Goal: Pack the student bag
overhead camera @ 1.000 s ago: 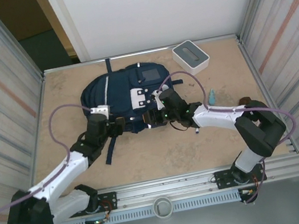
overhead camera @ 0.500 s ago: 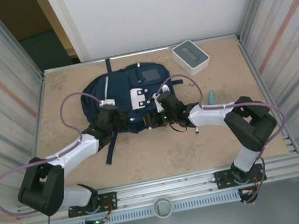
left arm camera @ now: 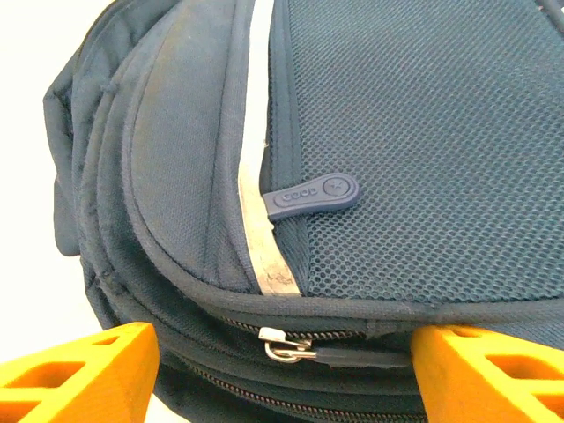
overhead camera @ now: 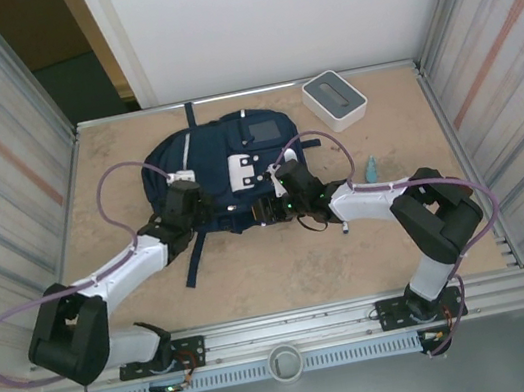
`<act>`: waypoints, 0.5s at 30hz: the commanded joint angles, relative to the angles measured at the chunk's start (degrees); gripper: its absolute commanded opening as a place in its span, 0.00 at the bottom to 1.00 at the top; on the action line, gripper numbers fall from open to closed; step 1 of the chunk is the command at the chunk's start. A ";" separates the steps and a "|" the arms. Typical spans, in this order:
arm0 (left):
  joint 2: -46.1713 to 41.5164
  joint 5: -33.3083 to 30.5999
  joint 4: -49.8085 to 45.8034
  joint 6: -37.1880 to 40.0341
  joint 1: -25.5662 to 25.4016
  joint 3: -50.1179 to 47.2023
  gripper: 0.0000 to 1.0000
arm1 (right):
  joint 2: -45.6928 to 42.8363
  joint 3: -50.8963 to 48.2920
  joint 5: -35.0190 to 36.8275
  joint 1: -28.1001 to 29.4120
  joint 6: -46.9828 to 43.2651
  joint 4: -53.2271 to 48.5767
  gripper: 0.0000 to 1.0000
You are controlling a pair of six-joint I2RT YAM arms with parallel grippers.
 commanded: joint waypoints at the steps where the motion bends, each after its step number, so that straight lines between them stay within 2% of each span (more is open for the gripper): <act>1: -2.75 0.79 0.07 -1.27 0.87 -0.64 0.70 | 1.40 1.26 1.49 -0.74 -0.79 -1.89 0.52; 7: -3.21 3.20 -0.28 -1.64 1.94 -1.71 0.59 | 0.95 1.35 2.00 -0.75 -0.88 -2.64 0.53; 15: -3.13 7.33 -0.97 -2.18 2.90 -1.63 0.52 | 0.75 1.18 2.27 -0.76 -0.92 -2.73 0.53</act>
